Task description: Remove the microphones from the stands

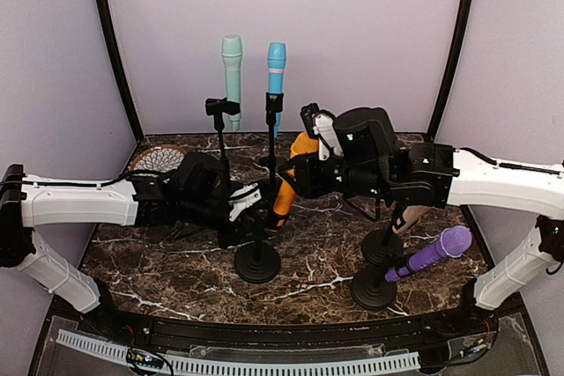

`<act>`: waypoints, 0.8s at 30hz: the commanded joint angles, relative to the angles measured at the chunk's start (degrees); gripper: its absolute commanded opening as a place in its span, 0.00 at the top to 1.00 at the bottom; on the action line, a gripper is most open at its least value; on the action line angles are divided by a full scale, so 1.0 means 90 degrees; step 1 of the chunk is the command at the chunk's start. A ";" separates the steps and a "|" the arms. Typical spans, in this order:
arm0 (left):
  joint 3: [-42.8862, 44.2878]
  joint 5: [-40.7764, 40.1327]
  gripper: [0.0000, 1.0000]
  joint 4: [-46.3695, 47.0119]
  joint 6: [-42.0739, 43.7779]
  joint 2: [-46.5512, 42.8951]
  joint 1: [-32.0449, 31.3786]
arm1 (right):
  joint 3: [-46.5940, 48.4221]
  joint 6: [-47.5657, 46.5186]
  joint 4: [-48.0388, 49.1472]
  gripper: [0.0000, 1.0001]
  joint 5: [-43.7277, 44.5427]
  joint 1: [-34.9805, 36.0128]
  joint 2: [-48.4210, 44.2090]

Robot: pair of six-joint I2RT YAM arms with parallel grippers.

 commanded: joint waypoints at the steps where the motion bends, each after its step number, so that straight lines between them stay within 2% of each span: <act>1: -0.0013 0.0019 1.00 -0.0090 0.0094 0.0014 0.0024 | 0.0057 -0.0111 0.0625 0.84 -0.0194 -0.0037 -0.0252; 12: -0.0041 -0.0138 1.00 -0.0066 0.0150 0.0082 -0.0101 | 0.0882 0.0296 -0.0184 0.87 0.0944 0.0211 0.0382; 24: -0.0034 -0.0148 1.00 -0.0070 0.0180 0.0138 -0.0180 | 0.1486 0.0682 -0.0879 0.87 0.1487 0.0218 0.0741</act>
